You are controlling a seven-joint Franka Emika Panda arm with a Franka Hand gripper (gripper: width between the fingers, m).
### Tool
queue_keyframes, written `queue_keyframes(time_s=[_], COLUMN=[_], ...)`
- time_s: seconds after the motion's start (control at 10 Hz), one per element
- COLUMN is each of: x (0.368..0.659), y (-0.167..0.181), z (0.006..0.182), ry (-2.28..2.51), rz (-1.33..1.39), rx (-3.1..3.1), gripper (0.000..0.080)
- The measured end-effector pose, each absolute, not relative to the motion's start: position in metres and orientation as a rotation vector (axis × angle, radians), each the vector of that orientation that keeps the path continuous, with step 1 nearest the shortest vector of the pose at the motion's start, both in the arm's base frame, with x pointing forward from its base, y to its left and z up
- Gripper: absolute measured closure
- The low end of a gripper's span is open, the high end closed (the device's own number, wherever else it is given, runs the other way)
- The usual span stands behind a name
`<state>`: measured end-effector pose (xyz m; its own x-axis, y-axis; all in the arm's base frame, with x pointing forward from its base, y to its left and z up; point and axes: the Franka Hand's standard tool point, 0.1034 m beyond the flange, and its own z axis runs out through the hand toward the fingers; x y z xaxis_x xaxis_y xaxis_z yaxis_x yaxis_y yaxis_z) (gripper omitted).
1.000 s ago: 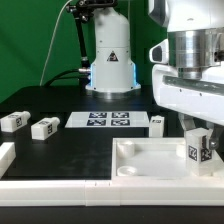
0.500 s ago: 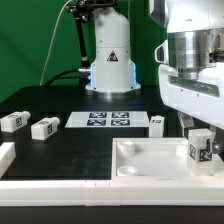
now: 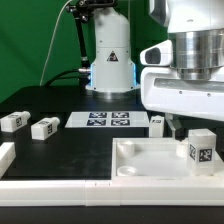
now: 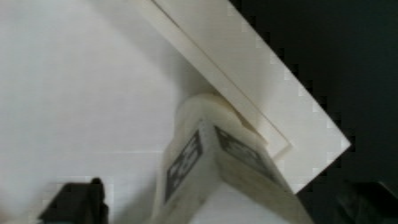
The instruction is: Assemble one leg
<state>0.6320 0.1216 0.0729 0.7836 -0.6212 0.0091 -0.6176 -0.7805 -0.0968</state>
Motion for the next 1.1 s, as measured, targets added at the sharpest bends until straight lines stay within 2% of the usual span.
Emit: queue_keyframes(time_s=[0.3, 0.6, 0.9, 1.0, 1.1], x=[0.632, 0.634, 0.634, 0.634, 0.634], y=[0.129, 0.114, 0.115, 0.115, 0.115], z=[0.074, 0.074, 0.074, 0.074, 0.074], ry=[0.416, -0.016, -0.065, -0.065, -0.065], rz=[-0.109, -0.110, -0.110, -0.110, -0.110], rx=[-3.098, -3.136, -3.136, -3.136, -3.136], gripper=[0.0150, 0.0150, 0.0183, 0.0367, 0.0367])
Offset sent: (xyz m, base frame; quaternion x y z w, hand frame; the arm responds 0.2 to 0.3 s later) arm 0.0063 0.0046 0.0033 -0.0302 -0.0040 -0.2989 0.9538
